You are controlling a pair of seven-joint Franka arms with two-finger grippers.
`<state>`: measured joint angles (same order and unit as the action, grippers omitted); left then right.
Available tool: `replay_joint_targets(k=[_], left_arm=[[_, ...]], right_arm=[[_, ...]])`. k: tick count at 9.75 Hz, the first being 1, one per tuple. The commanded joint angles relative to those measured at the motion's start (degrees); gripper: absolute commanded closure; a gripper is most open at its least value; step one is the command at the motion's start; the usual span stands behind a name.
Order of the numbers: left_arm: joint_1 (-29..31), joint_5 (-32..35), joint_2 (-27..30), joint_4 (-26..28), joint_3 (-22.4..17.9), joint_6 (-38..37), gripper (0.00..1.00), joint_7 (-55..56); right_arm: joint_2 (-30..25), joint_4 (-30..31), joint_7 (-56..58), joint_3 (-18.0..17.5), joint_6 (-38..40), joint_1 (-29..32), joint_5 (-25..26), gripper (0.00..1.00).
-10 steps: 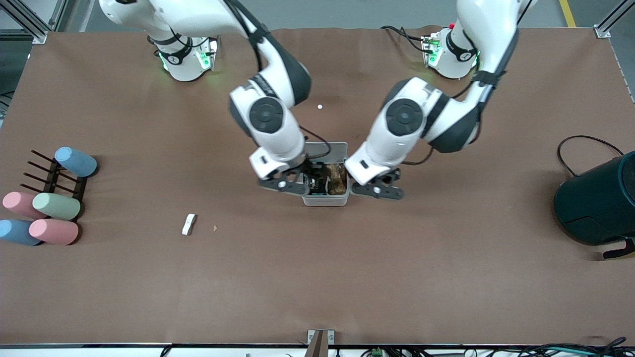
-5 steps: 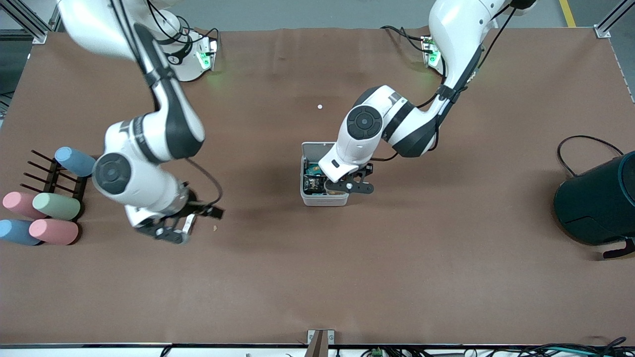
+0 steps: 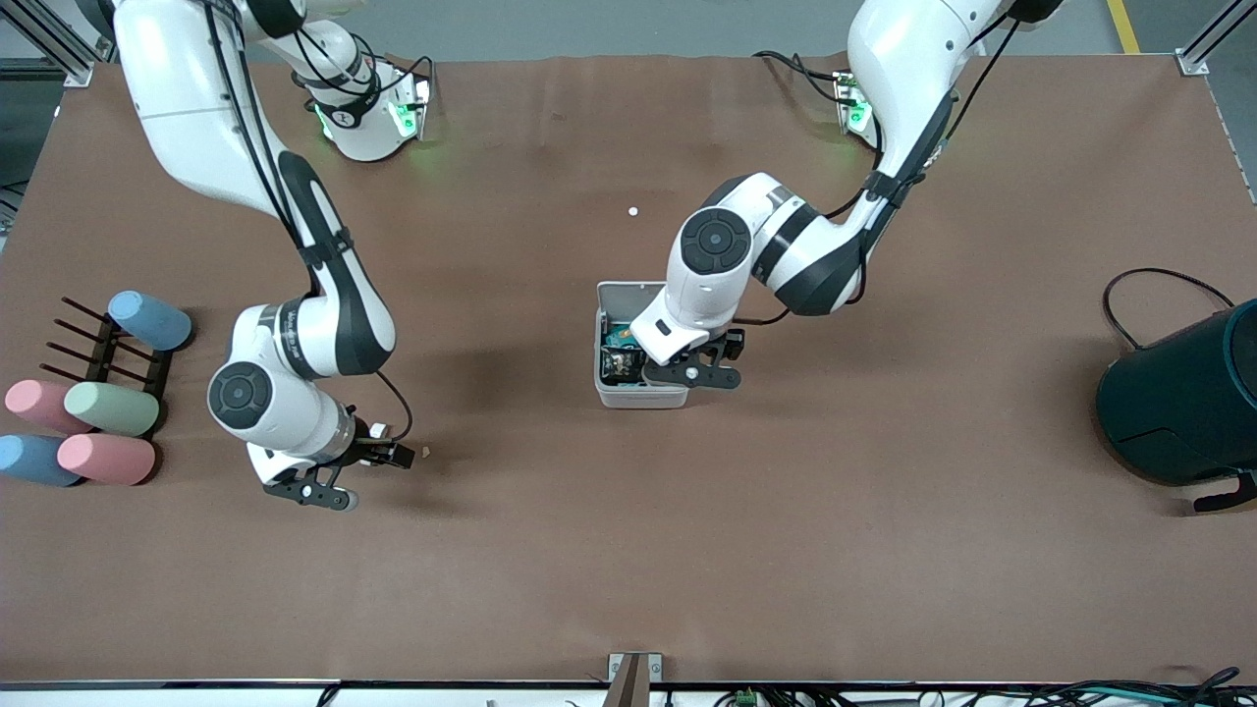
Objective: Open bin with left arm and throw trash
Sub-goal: 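Drop the tape ring into the bin while the right gripper reaches the paper strip, then retract the left arm while the right gripper grasps the white paper strip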
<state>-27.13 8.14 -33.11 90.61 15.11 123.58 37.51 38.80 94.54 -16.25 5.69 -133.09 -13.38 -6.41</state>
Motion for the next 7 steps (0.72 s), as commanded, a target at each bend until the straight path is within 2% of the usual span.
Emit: replay_joint_targets(k=[1,2,3,4,5,6,7], left_arm=[[0.23,1.36,0.32,-0.61,0.00,-0.09,0.00,0.56],[0.85,1.36,1.19,-0.61,-0.17,-0.62,0.00,0.12],[3.90,1.18,3.81,-0.61,-0.17,-2.19,0.00,-0.93],[8.36,0.48,6.54,-1.13,0.26,-4.99,0.00,-1.03],[12.85,-0.57,9.35,-1.66,0.79,-8.06,0.00,-1.55],[15.85,-2.49,12.25,-2.10,1.14,-10.88,0.00,-3.56],[18.93,-3.03,15.06,-2.80,1.15,-14.82,0.00,-8.80]], right_arm=[[1.80,0.38,2.36,-1.12,-0.85,2.83,0.61,0.01],[2.94,0.47,2.36,-1.20,-0.94,2.83,0.61,0.05],[3.47,0.55,2.28,-1.20,-0.85,2.83,0.52,0.23],[3.48,0.73,2.10,-1.29,-0.33,2.74,0.35,0.45],[3.48,0.82,1.75,-1.29,-0.24,2.66,0.17,0.78],[3.30,0.73,1.57,-1.29,-0.24,2.66,0.00,1.00],[3.04,0.64,1.40,-1.29,-0.15,2.22,-0.01,1.00]])
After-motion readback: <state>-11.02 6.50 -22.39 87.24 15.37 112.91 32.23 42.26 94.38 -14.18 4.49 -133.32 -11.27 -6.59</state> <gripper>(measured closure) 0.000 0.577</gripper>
